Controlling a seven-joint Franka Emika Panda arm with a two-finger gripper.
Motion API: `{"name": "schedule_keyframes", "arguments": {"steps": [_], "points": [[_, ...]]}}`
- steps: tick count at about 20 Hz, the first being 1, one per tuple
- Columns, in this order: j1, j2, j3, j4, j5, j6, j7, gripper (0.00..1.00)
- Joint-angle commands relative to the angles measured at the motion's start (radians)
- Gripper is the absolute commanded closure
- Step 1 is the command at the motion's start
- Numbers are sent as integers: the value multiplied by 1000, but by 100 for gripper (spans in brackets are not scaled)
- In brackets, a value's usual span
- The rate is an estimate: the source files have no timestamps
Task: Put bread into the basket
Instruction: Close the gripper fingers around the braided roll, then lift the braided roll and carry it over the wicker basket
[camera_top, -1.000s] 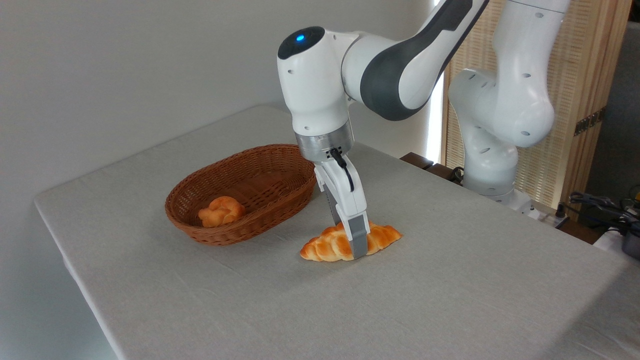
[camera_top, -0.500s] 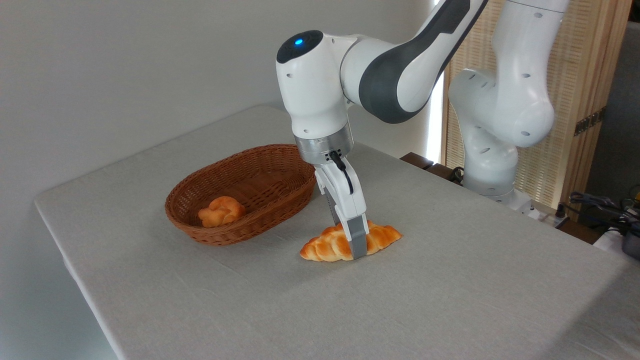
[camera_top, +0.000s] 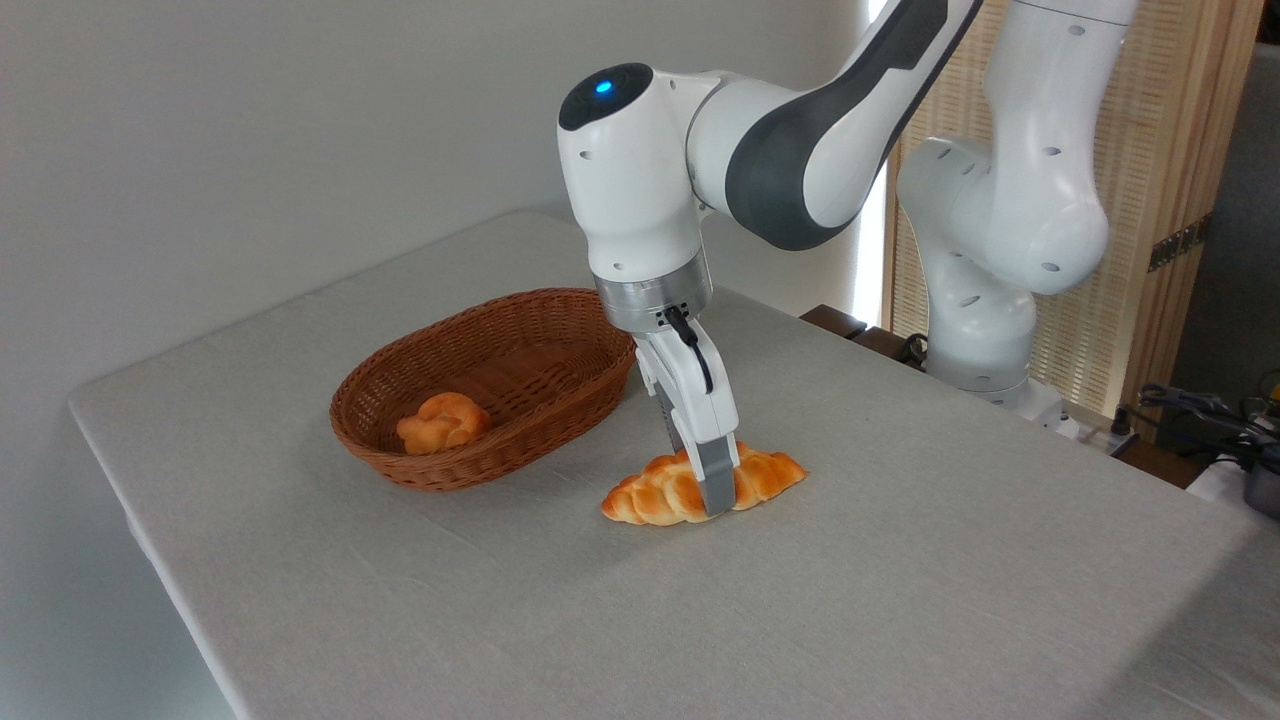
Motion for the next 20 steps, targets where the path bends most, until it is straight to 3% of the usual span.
{"name": "schedule_keyframes", "arguments": {"steps": [1,6,14,18,20], "points": [[-12,-4,20,1,15,8,18,67],[-11,-5,21,13,15,5,17,67],[2,-1,20,248,-2,-268,9,67],[2,40,-19,380,-103,-372,-49,67],[2,63,-51,426,-114,-377,-121,66]]}}
